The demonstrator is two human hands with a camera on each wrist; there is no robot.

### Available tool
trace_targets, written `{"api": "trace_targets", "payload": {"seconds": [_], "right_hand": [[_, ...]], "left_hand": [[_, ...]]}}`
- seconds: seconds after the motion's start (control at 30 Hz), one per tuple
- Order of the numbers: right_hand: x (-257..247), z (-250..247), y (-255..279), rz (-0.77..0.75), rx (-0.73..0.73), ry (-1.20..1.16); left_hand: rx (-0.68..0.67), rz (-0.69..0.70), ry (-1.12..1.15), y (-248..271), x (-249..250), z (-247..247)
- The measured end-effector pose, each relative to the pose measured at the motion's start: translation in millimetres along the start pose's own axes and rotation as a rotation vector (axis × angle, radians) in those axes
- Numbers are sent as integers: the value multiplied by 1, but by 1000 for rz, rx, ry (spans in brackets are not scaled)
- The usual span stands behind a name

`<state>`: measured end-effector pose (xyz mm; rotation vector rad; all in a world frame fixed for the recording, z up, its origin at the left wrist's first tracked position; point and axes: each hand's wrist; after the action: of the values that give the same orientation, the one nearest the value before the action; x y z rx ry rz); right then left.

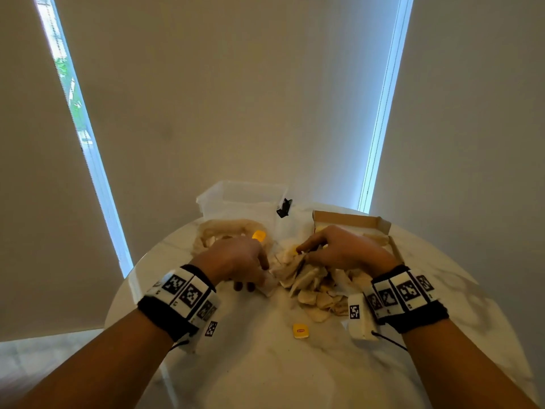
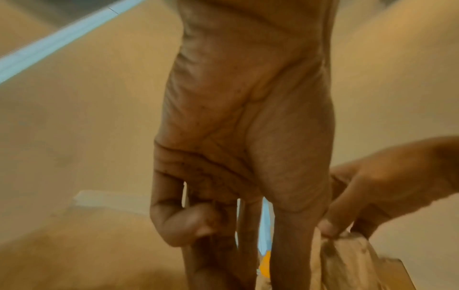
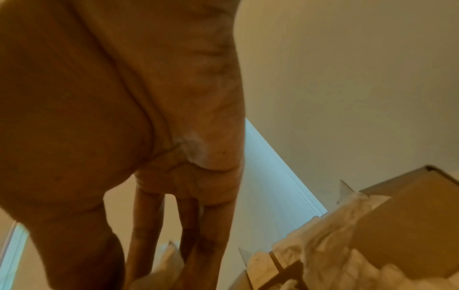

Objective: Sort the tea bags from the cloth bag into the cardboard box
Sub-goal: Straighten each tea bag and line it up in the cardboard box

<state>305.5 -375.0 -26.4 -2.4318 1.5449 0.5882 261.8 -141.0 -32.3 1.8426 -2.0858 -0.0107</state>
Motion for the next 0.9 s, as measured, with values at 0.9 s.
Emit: {"api": "trace_targets", "payload": {"seconds": [0.9], "right_hand": [[19,6,19,-51,335,-900]], "left_hand": [[161,235,1080,-41,42,-16]]}}
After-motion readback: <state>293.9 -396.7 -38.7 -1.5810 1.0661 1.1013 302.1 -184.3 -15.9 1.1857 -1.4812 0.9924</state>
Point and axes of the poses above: each hand's wrist, its own y-axis away from the middle knuckle, its own z-axis out of the palm, x = y × z, and after that the axes turned 4 degrees about y, right-handed
